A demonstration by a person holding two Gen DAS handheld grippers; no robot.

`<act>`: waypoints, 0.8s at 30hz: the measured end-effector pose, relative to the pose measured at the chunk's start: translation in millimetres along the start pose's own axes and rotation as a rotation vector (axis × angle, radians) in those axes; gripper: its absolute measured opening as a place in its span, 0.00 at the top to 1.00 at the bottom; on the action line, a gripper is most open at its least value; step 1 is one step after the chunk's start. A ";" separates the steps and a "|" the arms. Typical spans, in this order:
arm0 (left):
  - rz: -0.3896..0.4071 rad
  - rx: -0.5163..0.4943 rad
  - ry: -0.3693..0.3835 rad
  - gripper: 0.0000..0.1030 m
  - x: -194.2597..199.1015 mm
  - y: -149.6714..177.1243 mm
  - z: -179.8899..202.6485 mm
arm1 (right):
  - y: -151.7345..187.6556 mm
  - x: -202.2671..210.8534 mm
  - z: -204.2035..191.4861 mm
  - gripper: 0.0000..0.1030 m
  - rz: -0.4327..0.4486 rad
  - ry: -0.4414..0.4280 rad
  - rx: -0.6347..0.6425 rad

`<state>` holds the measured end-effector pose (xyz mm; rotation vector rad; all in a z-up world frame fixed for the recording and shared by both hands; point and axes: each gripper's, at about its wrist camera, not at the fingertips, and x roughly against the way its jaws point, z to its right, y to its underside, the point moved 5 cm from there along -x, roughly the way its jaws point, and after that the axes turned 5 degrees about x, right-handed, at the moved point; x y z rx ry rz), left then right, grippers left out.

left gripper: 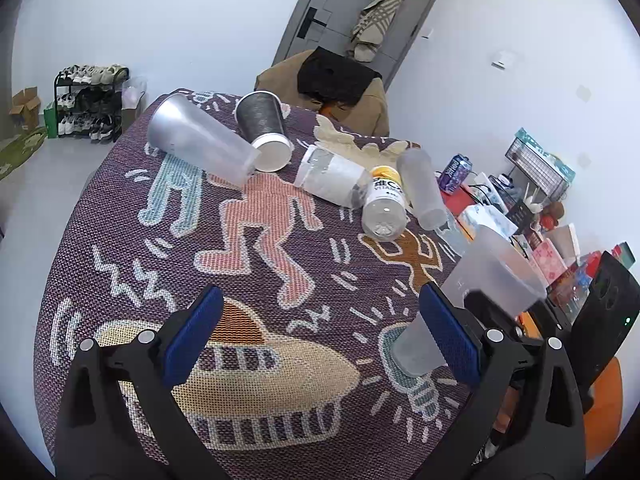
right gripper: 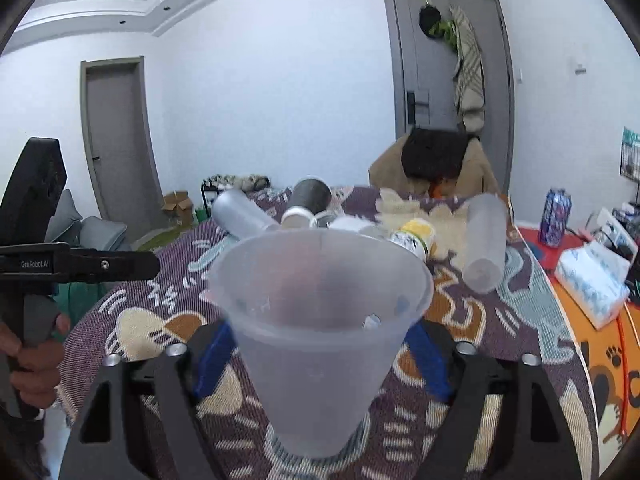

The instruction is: Flip cup upright

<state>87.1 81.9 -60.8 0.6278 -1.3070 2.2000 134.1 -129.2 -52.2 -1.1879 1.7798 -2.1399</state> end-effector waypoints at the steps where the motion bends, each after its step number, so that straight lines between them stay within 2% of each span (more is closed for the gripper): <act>1: 0.000 -0.005 0.003 0.06 0.3 0.5 2.4 | 1.5 2.2 -0.8 0.08 0.002 0.000 0.003; 9: 0.001 -0.035 0.008 0.06 4.4 4.1 13.7 | 9.0 10.2 -4.1 0.07 -0.042 -0.047 0.001; 13: 0.003 -0.042 0.006 0.06 7.5 6.3 15.2 | 12.3 17.7 -5.0 0.07 -0.055 -0.044 0.009; 24: 0.032 -0.151 -0.011 0.06 26.4 20.7 39.4 | 22.5 63.3 1.9 0.07 -0.036 -0.040 -0.019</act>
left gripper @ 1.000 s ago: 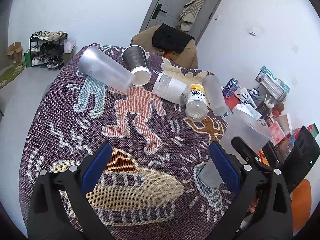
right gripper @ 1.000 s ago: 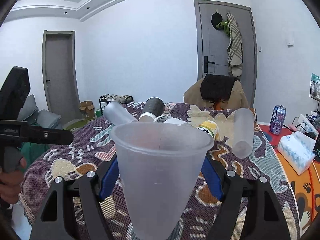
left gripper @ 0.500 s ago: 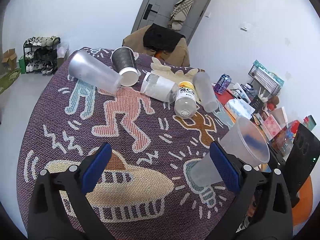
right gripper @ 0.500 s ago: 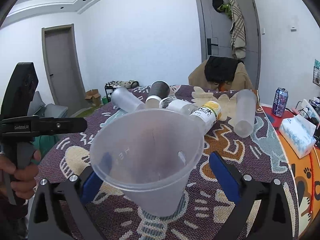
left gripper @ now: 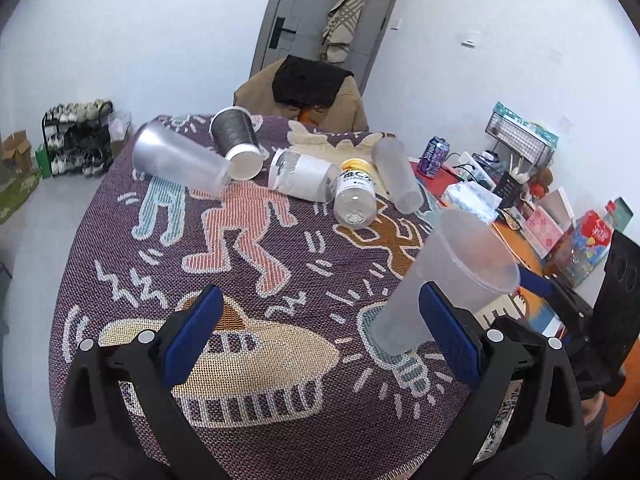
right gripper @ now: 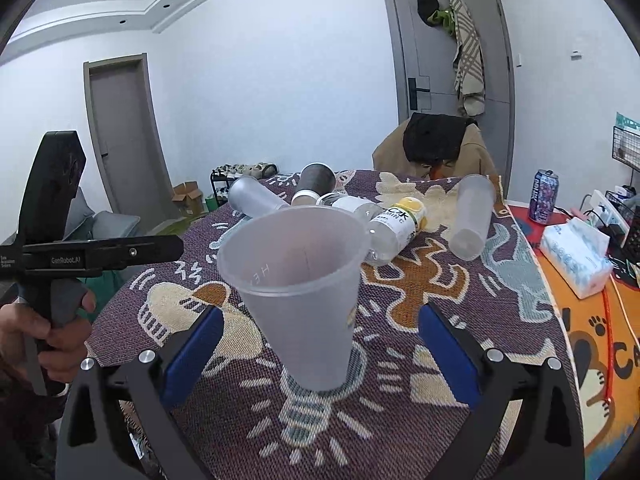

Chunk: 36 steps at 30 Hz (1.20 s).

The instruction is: Flip cup upright

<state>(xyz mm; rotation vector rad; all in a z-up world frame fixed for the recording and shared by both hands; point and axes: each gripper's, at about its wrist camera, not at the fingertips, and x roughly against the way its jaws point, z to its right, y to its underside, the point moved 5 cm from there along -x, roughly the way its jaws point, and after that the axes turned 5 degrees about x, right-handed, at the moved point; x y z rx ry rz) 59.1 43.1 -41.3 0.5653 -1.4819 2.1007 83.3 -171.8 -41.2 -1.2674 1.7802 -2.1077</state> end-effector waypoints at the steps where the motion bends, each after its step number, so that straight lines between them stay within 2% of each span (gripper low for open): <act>1: 0.005 -0.011 -0.003 0.06 2.1 0.7 2.7 | 1.0 4.2 0.3 0.07 0.002 0.004 0.000; 20: 0.134 -0.179 -0.050 0.06 49.0 30.7 43.3 | 33.2 53.1 20.2 0.07 0.006 0.027 -0.108; 25: 0.148 -0.155 -0.034 0.06 52.6 40.6 42.5 | 41.7 59.9 24.7 0.07 0.008 0.041 -0.129; 36: 0.143 -0.155 -0.079 0.06 48.3 51.9 41.1 | 47.1 67.0 24.8 0.07 0.035 0.033 -0.133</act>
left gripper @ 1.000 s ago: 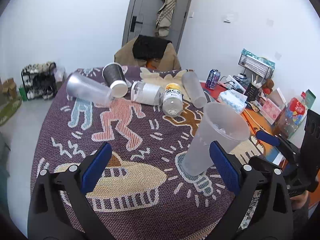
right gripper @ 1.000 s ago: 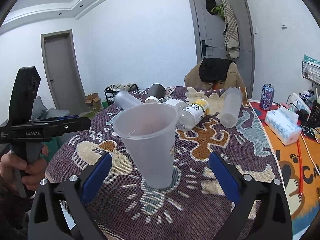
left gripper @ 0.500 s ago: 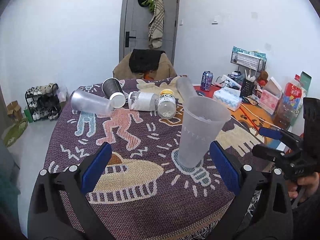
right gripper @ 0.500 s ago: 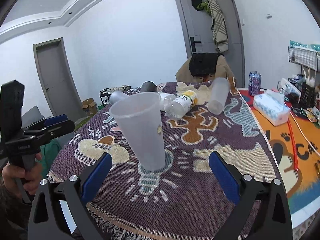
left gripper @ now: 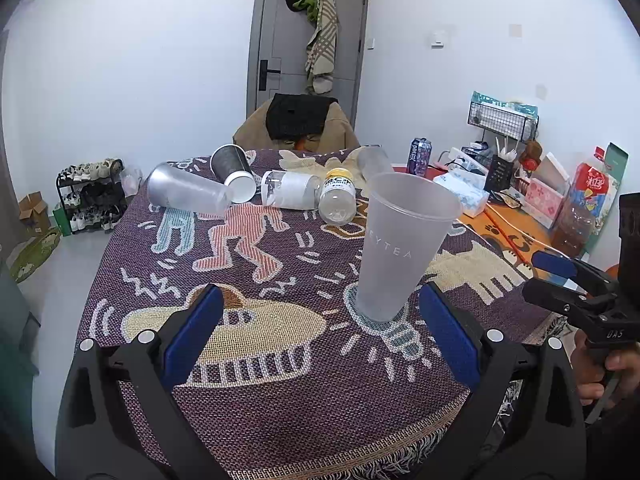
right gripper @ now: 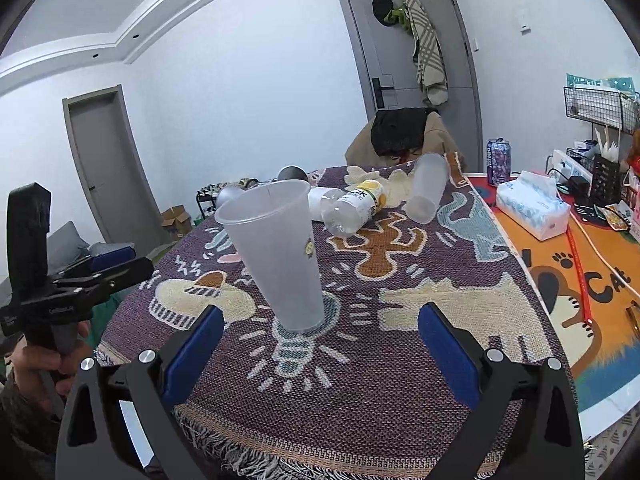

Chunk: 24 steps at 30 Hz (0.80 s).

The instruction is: Flip cup upright

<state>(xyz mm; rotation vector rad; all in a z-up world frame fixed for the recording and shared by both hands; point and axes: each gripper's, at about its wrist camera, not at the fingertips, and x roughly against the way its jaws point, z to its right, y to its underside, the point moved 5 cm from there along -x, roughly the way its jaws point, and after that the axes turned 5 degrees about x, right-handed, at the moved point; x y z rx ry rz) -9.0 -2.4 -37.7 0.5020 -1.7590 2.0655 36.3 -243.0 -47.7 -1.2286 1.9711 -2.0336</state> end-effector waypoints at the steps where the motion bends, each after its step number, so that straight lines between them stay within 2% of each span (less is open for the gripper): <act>1: 0.006 -0.004 -0.006 0.06 0.8 -0.4 0.4 | -0.6 -0.6 -0.7 0.07 0.002 -0.001 0.005; 11: 0.029 -0.002 -0.038 0.06 5.0 -2.2 -1.9 | -4.1 -13.5 -8.3 0.07 -0.015 -0.017 0.030; 24: 0.033 0.001 -0.039 0.06 3.6 -3.7 -6.9 | -4.6 -23.6 -11.3 0.07 -0.033 -0.009 0.032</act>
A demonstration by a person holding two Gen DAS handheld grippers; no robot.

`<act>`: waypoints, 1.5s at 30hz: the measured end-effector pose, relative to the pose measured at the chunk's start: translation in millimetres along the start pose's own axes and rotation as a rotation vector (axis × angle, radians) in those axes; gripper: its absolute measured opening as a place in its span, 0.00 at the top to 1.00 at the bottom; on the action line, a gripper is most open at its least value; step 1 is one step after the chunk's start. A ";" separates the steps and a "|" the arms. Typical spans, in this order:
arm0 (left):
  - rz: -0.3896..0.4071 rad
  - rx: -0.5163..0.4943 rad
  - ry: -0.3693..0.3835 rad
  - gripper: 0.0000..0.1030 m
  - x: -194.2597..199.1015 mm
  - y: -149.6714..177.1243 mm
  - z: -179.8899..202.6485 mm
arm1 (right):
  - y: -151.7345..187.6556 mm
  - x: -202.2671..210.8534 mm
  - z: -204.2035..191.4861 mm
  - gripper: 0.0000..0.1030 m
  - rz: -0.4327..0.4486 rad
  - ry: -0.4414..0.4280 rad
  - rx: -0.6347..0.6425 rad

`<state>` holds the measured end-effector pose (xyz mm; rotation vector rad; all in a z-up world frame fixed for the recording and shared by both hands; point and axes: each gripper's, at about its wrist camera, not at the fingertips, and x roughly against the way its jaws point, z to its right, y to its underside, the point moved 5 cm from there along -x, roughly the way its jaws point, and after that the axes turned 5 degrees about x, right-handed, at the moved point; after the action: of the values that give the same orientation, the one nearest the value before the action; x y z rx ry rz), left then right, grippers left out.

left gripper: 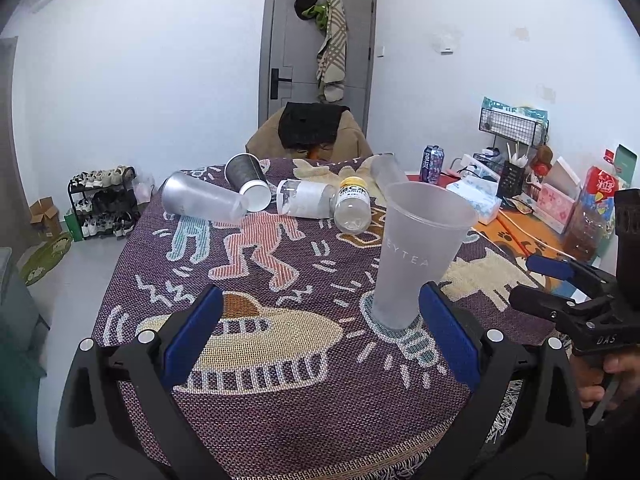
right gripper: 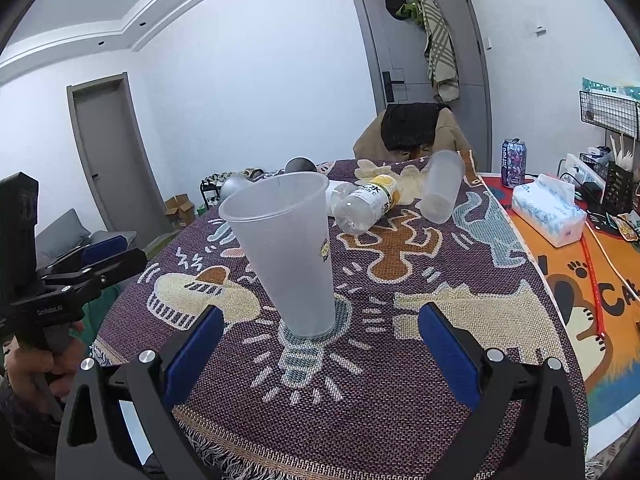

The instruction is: Flip cup upright

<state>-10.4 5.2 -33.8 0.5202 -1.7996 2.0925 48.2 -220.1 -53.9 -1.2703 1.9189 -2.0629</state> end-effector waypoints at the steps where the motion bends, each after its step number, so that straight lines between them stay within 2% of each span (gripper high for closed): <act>1: -0.001 0.000 0.000 0.06 -0.2 0.1 0.2 | 0.1 -0.6 0.2 0.07 0.000 0.002 -0.002; 45: 0.000 0.010 -0.027 0.06 -4.0 2.7 -2.5 | 2.0 -11.0 -4.4 0.07 -0.012 0.009 -0.003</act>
<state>-8.3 7.2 -38.4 0.5534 -1.8050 2.1054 52.0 -211.0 -60.7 -1.2785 1.9233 -2.0753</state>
